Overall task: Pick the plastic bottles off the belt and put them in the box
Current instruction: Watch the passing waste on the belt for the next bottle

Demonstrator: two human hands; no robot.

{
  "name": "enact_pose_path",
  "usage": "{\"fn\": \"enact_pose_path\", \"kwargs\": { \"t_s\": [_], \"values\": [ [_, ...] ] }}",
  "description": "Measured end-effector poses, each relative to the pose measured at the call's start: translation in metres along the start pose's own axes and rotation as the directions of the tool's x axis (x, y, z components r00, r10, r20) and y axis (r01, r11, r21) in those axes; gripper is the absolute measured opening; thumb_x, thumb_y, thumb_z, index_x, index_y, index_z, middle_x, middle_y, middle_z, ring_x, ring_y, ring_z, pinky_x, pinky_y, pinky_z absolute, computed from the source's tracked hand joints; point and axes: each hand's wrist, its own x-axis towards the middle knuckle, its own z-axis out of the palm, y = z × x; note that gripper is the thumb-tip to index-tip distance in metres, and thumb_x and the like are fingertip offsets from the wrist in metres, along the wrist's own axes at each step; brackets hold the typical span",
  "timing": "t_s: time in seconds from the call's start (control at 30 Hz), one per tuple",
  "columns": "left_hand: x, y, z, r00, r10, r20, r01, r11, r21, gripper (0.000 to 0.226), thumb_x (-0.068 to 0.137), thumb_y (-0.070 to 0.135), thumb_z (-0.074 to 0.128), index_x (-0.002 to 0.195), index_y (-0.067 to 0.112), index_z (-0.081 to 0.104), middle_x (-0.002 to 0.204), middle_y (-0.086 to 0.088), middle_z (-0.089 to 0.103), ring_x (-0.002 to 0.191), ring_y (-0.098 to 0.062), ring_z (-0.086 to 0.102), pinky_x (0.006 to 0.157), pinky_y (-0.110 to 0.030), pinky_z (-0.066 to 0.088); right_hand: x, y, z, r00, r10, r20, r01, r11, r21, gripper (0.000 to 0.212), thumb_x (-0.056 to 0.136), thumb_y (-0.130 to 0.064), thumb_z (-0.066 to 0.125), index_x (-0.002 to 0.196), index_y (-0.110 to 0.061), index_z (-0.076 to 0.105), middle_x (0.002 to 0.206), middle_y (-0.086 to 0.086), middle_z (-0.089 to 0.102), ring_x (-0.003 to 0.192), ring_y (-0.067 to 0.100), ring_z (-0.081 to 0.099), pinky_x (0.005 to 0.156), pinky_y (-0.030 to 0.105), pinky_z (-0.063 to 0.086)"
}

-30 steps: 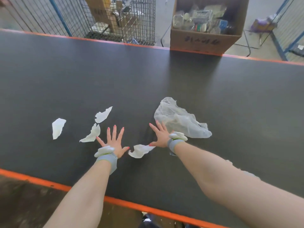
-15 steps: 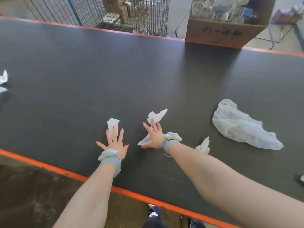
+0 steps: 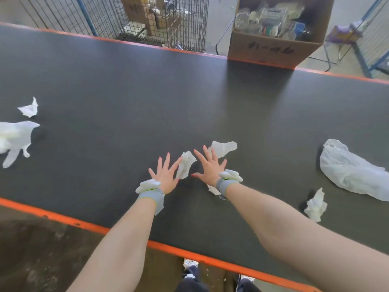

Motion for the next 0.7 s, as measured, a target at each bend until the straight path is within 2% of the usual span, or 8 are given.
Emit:
{"fn": "enact_pose_path", "kwargs": {
  "t_s": [0.07,0.13,0.23,0.3,0.4,0.5,0.6,0.7],
  "values": [
    [-0.003,0.0,-0.002,1.0,-0.021,0.011,0.021,0.999,0.032,0.074,0.099,0.035,0.044,0.148,0.047,-0.01,0.157,0.006,-0.025,0.147,-0.028,-0.017,0.112,-0.066,0.008,-0.002,0.001,-0.001,0.999,-0.008,0.043,0.006,0.999,0.043,0.097,0.08,-0.057,0.066,0.149,-0.051,-0.001,0.16,-0.013,-0.017,0.148,0.022,-0.017,0.106,0.072,0.004],
    [-0.011,-0.006,-0.004,0.998,-0.057,0.026,0.055,0.996,0.072,0.071,0.099,0.038,0.043,0.15,0.042,-0.006,0.157,0.004,-0.025,0.146,-0.026,-0.019,0.112,-0.066,0.006,-0.004,0.003,-0.003,0.992,-0.01,0.122,0.001,0.997,0.076,0.104,0.076,-0.059,0.069,0.149,-0.05,-0.004,0.16,-0.01,-0.018,0.148,0.025,-0.016,0.111,0.069,0.006],
    [-0.017,-0.018,-0.002,0.995,-0.092,0.049,0.086,0.991,0.106,0.068,0.099,0.038,0.042,0.152,0.036,0.0,0.158,0.002,-0.024,0.147,-0.023,-0.019,0.113,-0.065,0.004,-0.001,0.01,0.002,0.952,0.026,0.306,-0.006,0.998,-0.065,0.098,0.081,-0.056,0.066,0.153,-0.04,0.002,0.161,0.001,-0.015,0.149,0.032,-0.007,0.118,0.052,0.013],
    [-0.021,-0.024,-0.001,0.994,-0.102,0.034,0.098,0.989,0.11,0.068,0.099,0.038,0.042,0.153,0.034,0.001,0.158,0.002,-0.022,0.147,-0.021,-0.017,0.114,-0.064,0.004,-0.004,0.024,0.008,0.92,0.12,0.374,-0.05,0.98,-0.191,0.089,0.086,-0.048,0.063,0.154,-0.035,0.008,0.161,0.004,-0.013,0.148,0.035,0.0,0.118,0.048,0.018],
    [-0.031,-0.037,-0.005,0.99,-0.142,-0.003,0.141,0.978,0.151,0.07,0.098,0.038,0.045,0.153,0.033,0.001,0.159,0.001,-0.018,0.147,-0.021,-0.015,0.114,-0.063,0.005,-0.012,0.034,0.007,0.943,0.225,0.244,-0.156,0.95,-0.272,0.061,0.091,-0.03,0.053,0.147,-0.023,0.028,0.155,0.01,0.021,0.137,0.038,0.032,0.105,0.043,0.034],
    [-0.036,-0.051,-0.009,0.975,-0.214,-0.065,0.222,0.962,0.161,0.072,0.097,0.036,0.047,0.153,0.032,0.0,0.159,-0.001,-0.018,0.147,-0.023,-0.015,0.113,-0.063,0.005,-0.006,0.023,-0.004,0.965,0.233,0.122,-0.211,0.963,-0.168,0.045,0.093,-0.024,0.051,0.136,-0.016,0.041,0.134,0.008,0.043,0.116,0.034,0.054,0.094,0.04,0.046],
    [-0.039,-0.062,-0.013,0.952,-0.284,-0.115,0.298,0.946,0.131,0.077,0.096,0.034,0.049,0.152,0.03,-0.004,0.158,-0.002,-0.02,0.147,-0.024,-0.016,0.113,-0.065,0.005,0.003,0.0,-0.006,0.987,0.117,0.113,-0.107,0.99,-0.09,0.06,0.091,-0.024,0.053,0.146,-0.025,0.03,0.144,0.008,0.032,0.122,0.035,0.047,0.098,0.043,0.043],
    [-0.043,-0.071,-0.014,0.923,-0.347,-0.164,0.366,0.926,0.098,0.085,0.094,0.035,0.053,0.152,0.026,-0.009,0.158,-0.004,-0.02,0.147,-0.026,-0.016,0.112,-0.066,0.008,0.004,-0.026,-0.005,0.989,-0.036,0.146,0.04,0.999,-0.023,0.074,0.091,-0.026,0.057,0.152,-0.032,0.016,0.16,0.0,0.01,0.143,0.027,0.02,0.107,0.05,0.033]
  ]
}}
